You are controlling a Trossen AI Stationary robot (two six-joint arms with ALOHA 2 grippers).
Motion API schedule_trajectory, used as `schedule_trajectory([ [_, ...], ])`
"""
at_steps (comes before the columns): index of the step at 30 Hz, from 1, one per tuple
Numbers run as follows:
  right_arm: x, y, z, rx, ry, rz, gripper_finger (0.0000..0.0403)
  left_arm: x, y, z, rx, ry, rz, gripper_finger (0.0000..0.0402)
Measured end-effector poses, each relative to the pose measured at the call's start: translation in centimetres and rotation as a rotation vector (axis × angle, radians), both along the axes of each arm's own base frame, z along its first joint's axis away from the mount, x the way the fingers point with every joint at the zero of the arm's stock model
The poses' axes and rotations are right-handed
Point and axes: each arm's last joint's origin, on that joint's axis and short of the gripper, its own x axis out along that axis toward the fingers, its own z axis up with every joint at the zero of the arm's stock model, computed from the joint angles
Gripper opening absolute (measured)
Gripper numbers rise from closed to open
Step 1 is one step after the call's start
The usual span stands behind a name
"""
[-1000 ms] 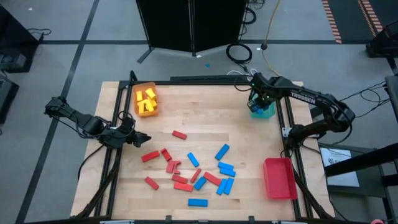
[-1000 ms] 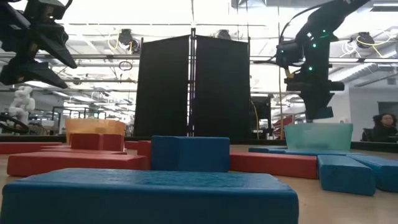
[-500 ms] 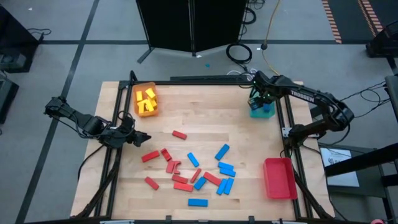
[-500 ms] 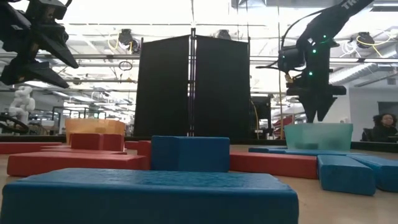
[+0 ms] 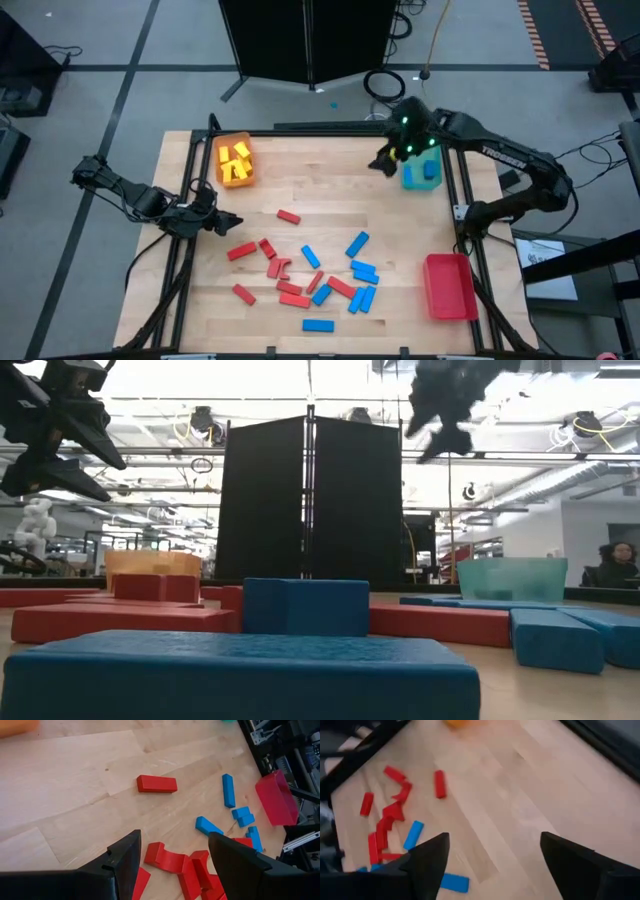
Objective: Sort blocks
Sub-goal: Put the blue block into the blue bin
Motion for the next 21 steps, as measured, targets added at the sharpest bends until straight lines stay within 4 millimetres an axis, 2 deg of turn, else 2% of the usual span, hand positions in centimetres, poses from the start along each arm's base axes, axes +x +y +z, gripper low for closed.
schedule_trajectory([
  [2, 1.4, 1.9, 0.2, -0.039, -0.016, 0.075, 0.0319, 0.0, 0.0, 0.0, 0.0, 0.001, 0.0, 0.0228],
  [5, 3.4, 4.7, -0.7, -0.048, 0.015, 0.186, 0.033, 0.0, 0.0, 0.0, 0.002, 0.004, -0.001, 0.0228],
  [12, 6.9, 10.4, -5.2, -0.241, 0.265, 0.495, 0.0334, -0.1, 0.1, -0.1, 0.007, 0.017, -0.002, 0.0228],
  [15, 8.2, 11.8, -7.6, -0.308, 0.38, 0.564, 0.0334, -0.1, 0.1, -0.1, 0.008, 0.021, -0.003, 0.0228],
  [21, 10.1, 13.5, -12.3, -0.315, 0.54, 0.722, 0.0334, -0.1, 0.1, -0.1, 0.008, 0.02, -0.003, 0.0228],
])
